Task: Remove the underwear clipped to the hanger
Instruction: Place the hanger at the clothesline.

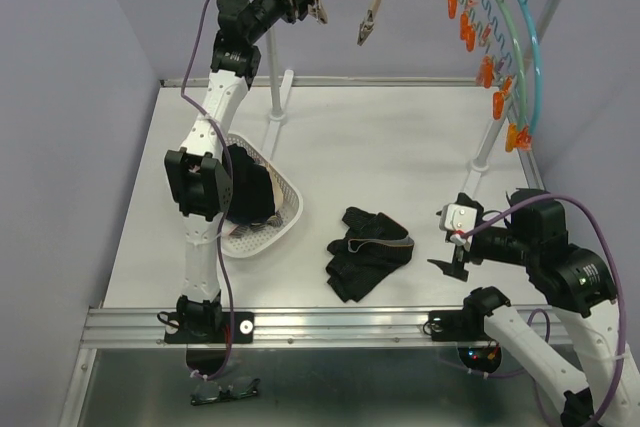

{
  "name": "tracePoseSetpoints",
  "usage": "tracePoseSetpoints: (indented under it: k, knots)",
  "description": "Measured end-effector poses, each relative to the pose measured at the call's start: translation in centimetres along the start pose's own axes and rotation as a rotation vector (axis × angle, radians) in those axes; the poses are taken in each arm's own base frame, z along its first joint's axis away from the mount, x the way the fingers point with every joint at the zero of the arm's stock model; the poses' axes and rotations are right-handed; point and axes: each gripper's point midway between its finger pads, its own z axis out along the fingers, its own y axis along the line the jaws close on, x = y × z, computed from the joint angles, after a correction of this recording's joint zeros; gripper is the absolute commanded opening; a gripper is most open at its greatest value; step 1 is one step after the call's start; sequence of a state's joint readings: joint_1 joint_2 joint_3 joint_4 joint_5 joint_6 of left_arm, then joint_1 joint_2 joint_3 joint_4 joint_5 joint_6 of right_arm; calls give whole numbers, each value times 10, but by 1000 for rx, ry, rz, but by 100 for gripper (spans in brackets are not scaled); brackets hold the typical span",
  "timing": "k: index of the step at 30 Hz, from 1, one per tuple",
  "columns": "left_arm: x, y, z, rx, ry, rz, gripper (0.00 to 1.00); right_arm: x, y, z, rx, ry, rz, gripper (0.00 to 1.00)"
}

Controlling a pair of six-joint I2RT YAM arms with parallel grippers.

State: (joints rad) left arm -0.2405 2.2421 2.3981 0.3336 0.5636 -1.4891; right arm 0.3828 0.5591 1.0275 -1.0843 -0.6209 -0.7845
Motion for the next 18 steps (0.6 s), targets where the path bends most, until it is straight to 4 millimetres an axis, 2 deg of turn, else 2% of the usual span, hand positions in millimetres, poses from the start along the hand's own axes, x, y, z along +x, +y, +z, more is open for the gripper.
tracePoseSetpoints:
  k: [11,12,14,15,16,17,18]
  knots:
    - [0,-2,0,4,-2,5,1,4,5,1,-7,-6,8,100]
    - [0,-2,0,4,-2,5,9,4,5,1,-7,-7,8,100]
    - [0,-2,0,4,0,8,19,3,5,1,-7,-9,7,100]
    - [0,-2,0,3,0,8,28,3,5,1,-7,-9,7,100]
    - [0,-1,0,1,0,11,32,3,5,1,-6,-10,6,100]
    - [1,-2,-2,-1,0,13,41,3,5,0,-5,-10,6,100]
    - [1,-1,-2,-4,-1,13,45,3,5,0,-5,-11,5,100]
